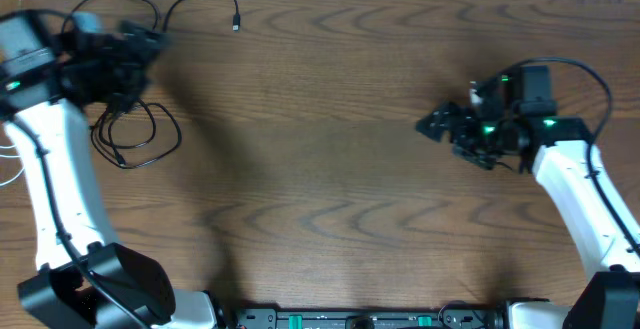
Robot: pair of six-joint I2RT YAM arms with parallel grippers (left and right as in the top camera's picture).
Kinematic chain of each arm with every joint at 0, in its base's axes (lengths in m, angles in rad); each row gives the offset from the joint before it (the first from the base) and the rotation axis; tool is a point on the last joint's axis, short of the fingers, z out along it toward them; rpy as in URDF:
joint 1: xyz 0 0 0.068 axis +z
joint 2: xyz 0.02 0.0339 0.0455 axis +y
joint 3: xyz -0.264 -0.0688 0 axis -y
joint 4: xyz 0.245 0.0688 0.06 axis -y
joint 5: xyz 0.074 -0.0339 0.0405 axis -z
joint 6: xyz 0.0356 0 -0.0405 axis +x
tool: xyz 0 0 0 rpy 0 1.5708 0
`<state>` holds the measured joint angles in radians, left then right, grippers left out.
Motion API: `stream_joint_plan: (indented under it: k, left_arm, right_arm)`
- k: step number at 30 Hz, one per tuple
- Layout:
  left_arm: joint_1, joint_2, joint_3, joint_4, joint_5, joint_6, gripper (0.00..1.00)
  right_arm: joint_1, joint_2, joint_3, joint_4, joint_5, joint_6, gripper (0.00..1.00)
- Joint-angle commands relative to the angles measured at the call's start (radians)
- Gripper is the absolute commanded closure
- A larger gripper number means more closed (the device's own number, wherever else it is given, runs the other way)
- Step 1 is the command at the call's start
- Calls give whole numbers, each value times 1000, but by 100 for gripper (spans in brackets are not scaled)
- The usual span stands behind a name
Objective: Untangle cables
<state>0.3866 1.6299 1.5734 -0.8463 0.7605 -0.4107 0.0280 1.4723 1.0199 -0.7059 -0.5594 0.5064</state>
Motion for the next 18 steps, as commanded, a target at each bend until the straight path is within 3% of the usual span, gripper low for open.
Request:
stream_joint_plan:
  k: [1,10,18]
  left_arm:
    - [-127,5,0,-54,43,174,4]
    - [-533,5,-5,-187,-319,190,4]
    - [-724,-76,-5,-195,-447,184,4]
  right_arm:
    - [-61,-16,8,-37,6,-74,1]
    - [-122,-16,8,-113,179,-109,1]
    - [-127,-110,8,-189,180,-203,1]
